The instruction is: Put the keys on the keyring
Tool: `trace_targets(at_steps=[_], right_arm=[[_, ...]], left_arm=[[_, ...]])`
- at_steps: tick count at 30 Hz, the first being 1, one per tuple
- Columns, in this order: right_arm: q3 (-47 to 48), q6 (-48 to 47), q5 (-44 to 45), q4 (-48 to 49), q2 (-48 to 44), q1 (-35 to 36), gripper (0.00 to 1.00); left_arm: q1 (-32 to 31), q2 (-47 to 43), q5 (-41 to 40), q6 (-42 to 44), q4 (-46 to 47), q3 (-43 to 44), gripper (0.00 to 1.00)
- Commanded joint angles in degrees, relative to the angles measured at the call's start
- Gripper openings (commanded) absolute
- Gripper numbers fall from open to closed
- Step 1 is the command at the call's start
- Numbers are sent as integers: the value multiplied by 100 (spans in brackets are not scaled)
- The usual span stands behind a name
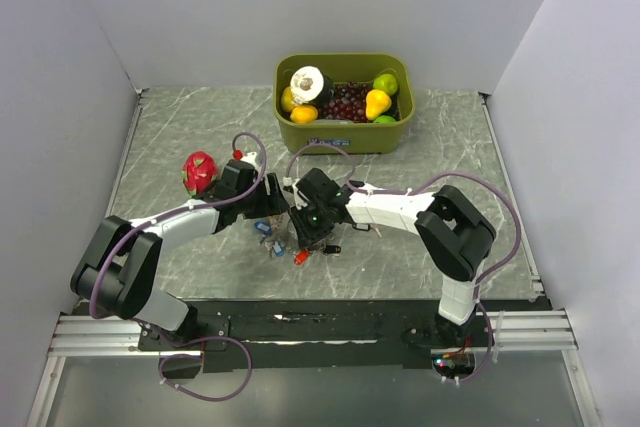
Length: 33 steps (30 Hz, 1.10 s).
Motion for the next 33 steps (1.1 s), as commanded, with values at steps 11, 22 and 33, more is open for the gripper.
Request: trace_targets(at_steps=[11, 22, 33], right_arm=[[212, -40, 17, -142, 19, 58, 4], [19, -40, 271, -309, -104, 49, 0], [168, -162, 868, -616, -245, 23, 0]], left_arm=[[47, -187, -115, -92, -25, 5, 72], [47, -257, -203, -48, -164, 14, 71], [47, -205, -150, -48, -87, -48, 70]])
